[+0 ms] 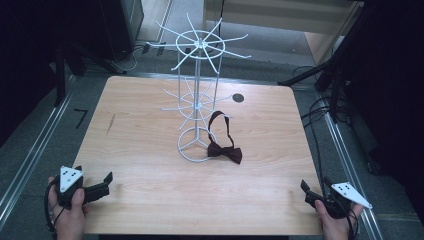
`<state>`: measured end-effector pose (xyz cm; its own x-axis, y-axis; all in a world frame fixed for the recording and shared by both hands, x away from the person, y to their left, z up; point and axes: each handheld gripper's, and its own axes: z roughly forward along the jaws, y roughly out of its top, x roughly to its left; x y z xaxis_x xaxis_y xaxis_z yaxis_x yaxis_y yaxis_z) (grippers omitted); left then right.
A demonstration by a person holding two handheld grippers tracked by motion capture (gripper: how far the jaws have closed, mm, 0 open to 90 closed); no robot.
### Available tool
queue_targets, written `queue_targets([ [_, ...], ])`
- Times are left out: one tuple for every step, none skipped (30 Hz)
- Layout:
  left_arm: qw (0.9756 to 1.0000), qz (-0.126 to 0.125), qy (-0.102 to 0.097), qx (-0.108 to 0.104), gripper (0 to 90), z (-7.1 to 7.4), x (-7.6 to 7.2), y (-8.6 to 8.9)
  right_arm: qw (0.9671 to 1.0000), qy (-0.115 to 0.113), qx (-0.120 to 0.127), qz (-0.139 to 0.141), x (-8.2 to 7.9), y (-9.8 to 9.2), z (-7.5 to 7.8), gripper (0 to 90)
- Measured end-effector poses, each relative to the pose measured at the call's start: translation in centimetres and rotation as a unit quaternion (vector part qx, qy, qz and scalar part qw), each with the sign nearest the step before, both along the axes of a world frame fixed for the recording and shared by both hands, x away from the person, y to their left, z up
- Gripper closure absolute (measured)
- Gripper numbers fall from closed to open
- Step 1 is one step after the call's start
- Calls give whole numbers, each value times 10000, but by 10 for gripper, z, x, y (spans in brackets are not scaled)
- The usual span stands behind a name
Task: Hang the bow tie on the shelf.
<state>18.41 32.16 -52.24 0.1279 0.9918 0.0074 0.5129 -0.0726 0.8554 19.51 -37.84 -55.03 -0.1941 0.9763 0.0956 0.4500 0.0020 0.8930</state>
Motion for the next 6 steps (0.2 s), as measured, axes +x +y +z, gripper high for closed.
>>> queue_targets([
  [10000, -9, 1, -5, 0, 0, 0, 0, 10000, 1, -2, 18, 0, 0, 0, 132],
  [10000, -9, 1, -5, 0, 0, 0, 0, 10000, 1, -2, 18, 0, 0, 0, 132],
  [10000, -10, 8, -10, 0, 0, 0, 0, 10000, 4, -16, 13, 0, 1, 0, 132],
  [10000, -25, 11, -8, 0, 0, 1, 0, 10000, 15, -35, 5, 0, 1, 0, 132],
  [10000, -13, 26, 3, 0, 0, 1, 0, 10000, 24, -51, 9, 0, 2, 0, 132],
  [10000, -5, 34, 5, 0, 0, 1, 0, 10000, 30, -59, 7, 0, 2, 0, 132],
])
